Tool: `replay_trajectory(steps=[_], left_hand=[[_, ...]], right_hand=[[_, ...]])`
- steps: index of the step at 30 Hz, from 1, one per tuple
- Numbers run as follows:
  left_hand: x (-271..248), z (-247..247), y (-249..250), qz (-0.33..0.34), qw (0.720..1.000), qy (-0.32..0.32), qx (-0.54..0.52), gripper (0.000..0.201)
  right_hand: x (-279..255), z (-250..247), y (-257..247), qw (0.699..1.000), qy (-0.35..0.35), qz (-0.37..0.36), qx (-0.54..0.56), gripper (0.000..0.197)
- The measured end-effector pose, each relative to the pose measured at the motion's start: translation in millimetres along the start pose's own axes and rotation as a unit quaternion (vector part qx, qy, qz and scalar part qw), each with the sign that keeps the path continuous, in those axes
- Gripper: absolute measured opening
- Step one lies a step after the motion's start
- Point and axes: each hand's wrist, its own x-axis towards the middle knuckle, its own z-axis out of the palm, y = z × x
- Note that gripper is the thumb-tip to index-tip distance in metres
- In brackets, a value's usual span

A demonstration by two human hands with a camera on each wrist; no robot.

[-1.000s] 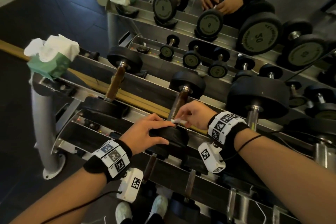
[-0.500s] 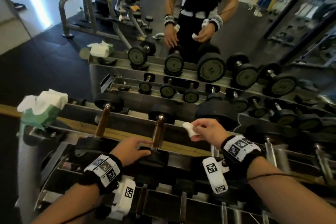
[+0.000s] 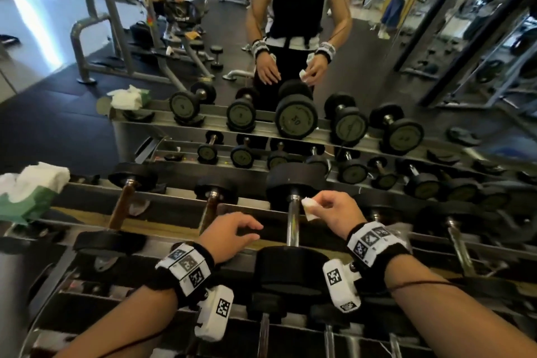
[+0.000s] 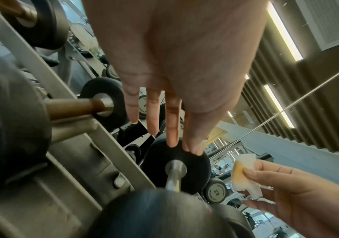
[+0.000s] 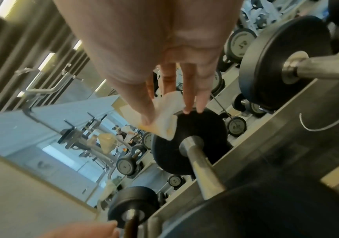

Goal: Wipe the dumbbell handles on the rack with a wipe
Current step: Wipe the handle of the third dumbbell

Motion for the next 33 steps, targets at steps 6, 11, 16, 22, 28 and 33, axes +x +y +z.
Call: replay_trajectory(steps=[6,11,16,22,28,33], left_hand=[[5,61,24,-0.035,0.999,-0.032,-0.018,0.076],[0,90,25,-0.079,0.996,-0.008,-0.037,0.111],[-14,99,16,-0.063,0.998,-0.021,0.022,0.109],[-10,108,8,-0.027,0.994,-0.025,0.102,0.102],[-1,103,1,-0.031,0.988,-0.059,0.142,0.095],[6,94,5,-0.001,0.979,-0.107,0.172,0.096]], right_hand=[[9,-13,50,0.994,-0.081,-0.042,-0.060,0.013],[30,-9,78,0.987,-0.152,-0.037,-0.029,0.021],[42,7,94,0.985,-0.171,-0.034,0.010,0.019],[49,24,112,0.985,-0.155,-0.070,0.033,0.020],[49,36,112,0.983,-0.152,0.004,0.102,0.027],[47,36,109,0.989,-0.128,-0.014,0.079,0.017]])
